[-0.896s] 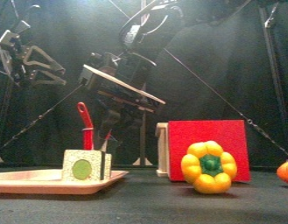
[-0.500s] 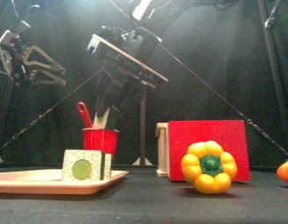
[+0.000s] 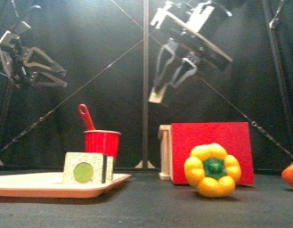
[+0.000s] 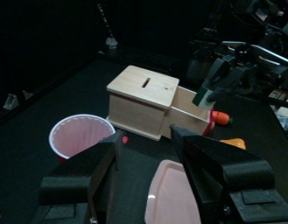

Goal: Place sushi piece in drawer

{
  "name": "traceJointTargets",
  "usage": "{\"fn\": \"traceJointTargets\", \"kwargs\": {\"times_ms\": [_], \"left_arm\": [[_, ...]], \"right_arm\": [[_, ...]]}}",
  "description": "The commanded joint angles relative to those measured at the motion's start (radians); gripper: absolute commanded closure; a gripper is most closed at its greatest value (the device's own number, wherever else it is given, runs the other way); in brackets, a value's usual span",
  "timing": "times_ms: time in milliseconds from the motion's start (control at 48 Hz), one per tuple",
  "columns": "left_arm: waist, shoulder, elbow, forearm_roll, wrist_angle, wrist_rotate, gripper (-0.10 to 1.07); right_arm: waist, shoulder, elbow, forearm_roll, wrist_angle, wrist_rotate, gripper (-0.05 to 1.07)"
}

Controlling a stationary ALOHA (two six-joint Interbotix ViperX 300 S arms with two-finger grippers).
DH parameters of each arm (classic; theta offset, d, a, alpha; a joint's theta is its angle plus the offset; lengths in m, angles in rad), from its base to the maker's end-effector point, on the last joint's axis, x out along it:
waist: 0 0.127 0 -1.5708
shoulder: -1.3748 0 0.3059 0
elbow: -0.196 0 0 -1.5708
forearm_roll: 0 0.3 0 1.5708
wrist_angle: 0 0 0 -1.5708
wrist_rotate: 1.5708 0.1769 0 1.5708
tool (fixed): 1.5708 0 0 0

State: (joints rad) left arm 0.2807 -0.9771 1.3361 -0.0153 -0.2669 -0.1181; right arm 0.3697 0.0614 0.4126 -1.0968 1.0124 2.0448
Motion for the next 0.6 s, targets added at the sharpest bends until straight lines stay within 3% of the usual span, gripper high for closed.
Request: {"fn": "traceJointTargets", "kwargs": {"times_ms": [0, 167, 396, 583], "left_arm": [[0.003, 0.003, -0.011, -0.003, -0.008, 0.000, 0.13], [0.005, 0.003, -0.011, -0.003, -0.005, 0.000, 0.13], [0.005, 0.003, -0.009, -0.003, -0.005, -0.002, 0.13], [0.005, 0.003, -0.009, -0.003, -0.005, -0.002, 0.13]], "right_arm": [[0.006, -0.069, 0.055, -0.014, 0.008, 0.061, 0.46], [0.020, -0.106, 0.129, -0.012, 0.008, 0.104, 0.45], [0.023, -0.112, 0.149, 0.023, 0.025, 0.104, 0.42], [0.023, -0.114, 0.161, 0.028, 0.028, 0.107, 0.33]]}}
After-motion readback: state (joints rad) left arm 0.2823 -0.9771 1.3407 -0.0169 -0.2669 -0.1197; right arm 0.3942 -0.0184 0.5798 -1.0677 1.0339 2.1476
